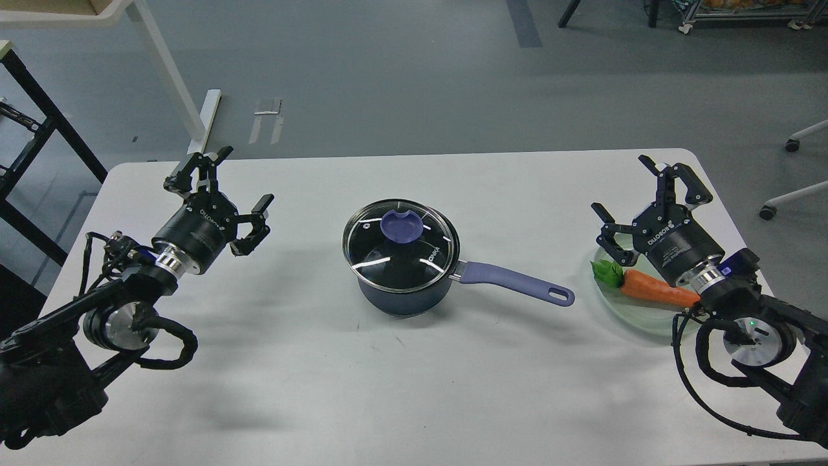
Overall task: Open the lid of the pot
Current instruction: 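Raise both grippers up and away from the table, then move the right gripper down and grasp the purple saucepan handle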
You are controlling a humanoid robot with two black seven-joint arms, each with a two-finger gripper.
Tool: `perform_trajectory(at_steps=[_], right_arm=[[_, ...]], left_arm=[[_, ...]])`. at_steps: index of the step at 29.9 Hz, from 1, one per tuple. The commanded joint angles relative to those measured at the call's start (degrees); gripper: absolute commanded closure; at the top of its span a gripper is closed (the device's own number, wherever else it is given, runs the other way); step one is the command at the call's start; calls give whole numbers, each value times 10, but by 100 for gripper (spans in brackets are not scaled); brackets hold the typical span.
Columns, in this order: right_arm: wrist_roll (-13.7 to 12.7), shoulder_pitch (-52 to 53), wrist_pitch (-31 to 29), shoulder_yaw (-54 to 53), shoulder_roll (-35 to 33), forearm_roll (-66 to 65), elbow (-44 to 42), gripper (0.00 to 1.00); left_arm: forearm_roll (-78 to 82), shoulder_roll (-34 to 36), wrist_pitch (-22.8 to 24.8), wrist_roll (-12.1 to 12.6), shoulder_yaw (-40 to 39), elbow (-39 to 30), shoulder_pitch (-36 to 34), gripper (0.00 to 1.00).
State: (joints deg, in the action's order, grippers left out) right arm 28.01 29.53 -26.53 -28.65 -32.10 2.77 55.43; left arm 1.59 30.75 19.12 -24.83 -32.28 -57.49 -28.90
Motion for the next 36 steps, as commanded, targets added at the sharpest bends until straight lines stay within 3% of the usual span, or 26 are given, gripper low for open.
perform_trajectory(at_steps=[1, 3, 9, 15, 19, 26, 32, 36], right_arm=[[0, 0, 1, 2, 3, 0, 0, 0], [0, 0, 1, 3, 3, -1, 0, 0], [0, 22, 1, -1, -21, -14, 6, 0], [0, 82, 1, 3, -107, -92, 58, 0], [0, 126, 10, 4, -146, -215, 98, 0], [0, 177, 67, 5, -201, -526, 223, 0], [0, 185, 70, 17, -201, -791, 293, 0], [0, 224, 71, 82, -196, -920, 299, 0]], left_arm=[[-1, 1, -1, -13, -6, 0, 1, 1], [2, 3, -7, -32, -7, 2, 1, 1], [4, 15, -10, -32, 4, 8, -9, 1], [3, 45, -7, -32, 0, 27, -18, 1], [4, 54, 0, -32, 5, 50, -62, 1], [31, 55, -1, -32, 4, 44, -68, 1], [54, 55, -4, -32, 3, 20, -68, 1], [55, 59, -8, -32, 4, 3, -68, 1]])
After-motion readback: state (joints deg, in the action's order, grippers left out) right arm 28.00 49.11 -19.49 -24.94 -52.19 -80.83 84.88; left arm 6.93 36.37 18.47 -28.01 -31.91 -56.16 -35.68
